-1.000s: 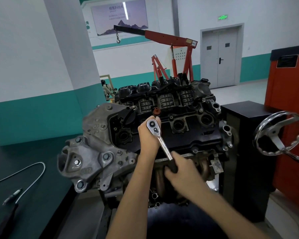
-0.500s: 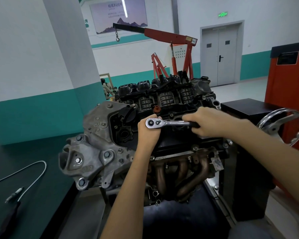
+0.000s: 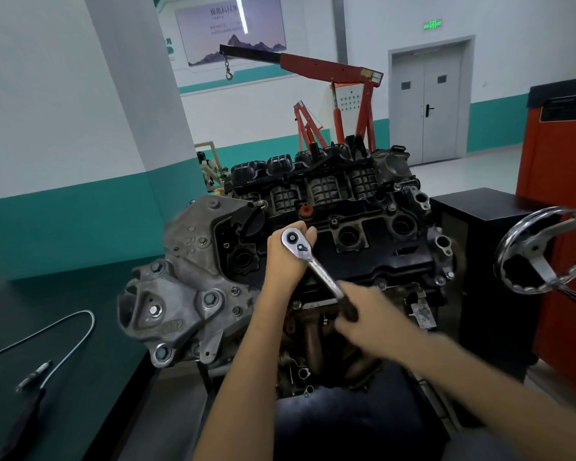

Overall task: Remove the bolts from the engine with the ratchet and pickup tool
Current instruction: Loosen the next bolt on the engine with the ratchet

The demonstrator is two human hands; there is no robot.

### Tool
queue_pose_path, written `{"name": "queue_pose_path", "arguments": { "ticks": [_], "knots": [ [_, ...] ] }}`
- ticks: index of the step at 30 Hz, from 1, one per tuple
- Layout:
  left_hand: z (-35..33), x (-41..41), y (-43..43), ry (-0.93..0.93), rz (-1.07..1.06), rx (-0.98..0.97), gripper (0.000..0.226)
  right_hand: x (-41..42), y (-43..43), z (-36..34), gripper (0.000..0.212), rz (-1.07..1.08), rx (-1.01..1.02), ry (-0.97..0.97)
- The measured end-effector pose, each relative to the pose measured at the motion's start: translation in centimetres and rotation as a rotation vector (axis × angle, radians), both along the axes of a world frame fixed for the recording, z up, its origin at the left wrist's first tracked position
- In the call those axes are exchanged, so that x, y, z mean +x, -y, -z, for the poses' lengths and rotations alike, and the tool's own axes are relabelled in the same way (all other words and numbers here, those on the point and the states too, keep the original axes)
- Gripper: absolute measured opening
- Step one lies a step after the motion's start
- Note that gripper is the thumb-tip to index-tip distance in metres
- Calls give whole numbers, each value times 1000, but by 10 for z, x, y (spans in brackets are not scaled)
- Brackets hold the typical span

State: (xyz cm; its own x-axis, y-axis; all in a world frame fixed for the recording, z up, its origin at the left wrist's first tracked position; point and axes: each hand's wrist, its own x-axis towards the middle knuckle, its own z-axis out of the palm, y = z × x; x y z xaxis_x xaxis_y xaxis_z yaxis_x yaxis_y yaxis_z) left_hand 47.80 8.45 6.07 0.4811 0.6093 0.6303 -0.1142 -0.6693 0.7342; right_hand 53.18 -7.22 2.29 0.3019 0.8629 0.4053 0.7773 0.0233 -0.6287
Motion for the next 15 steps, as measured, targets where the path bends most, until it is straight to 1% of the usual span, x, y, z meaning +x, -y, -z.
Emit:
{"name": "queue_pose_path", "arguments": {
  "ticks": [1,2,3,4,6,7,9,10,11,13,15],
  "knots": [
    [-1,0,-1,-40,-5,13,54,19,5,-13,35,-5,-71,101],
    [-2,0,-2,-62,-4,16,56,39,8,-27,30,-2,-146,211],
    [-3,0,-1,-64,7,8,55,56,8,-43,24,18,-214,346],
    [-3,1,0,-50,25,-11,54,69,7,-59,23,53,-260,492],
    [-2,2,1,4,43,-58,51,82,2,-79,36,109,-272,731],
    [-1,2,2,40,40,-92,54,81,0,-81,37,129,-252,771],
    [2,1,6,120,19,-156,55,69,-1,-68,26,165,-195,705],
    [3,2,6,149,8,-177,52,58,1,-55,20,175,-168,614],
    [4,3,8,173,-9,-184,51,45,3,-39,17,175,-137,484],
    [4,6,11,195,-39,-205,50,15,3,-8,19,160,-62,180],
    [4,9,14,228,-13,-230,49,-20,-7,16,17,145,15,-79]
  ]
}}
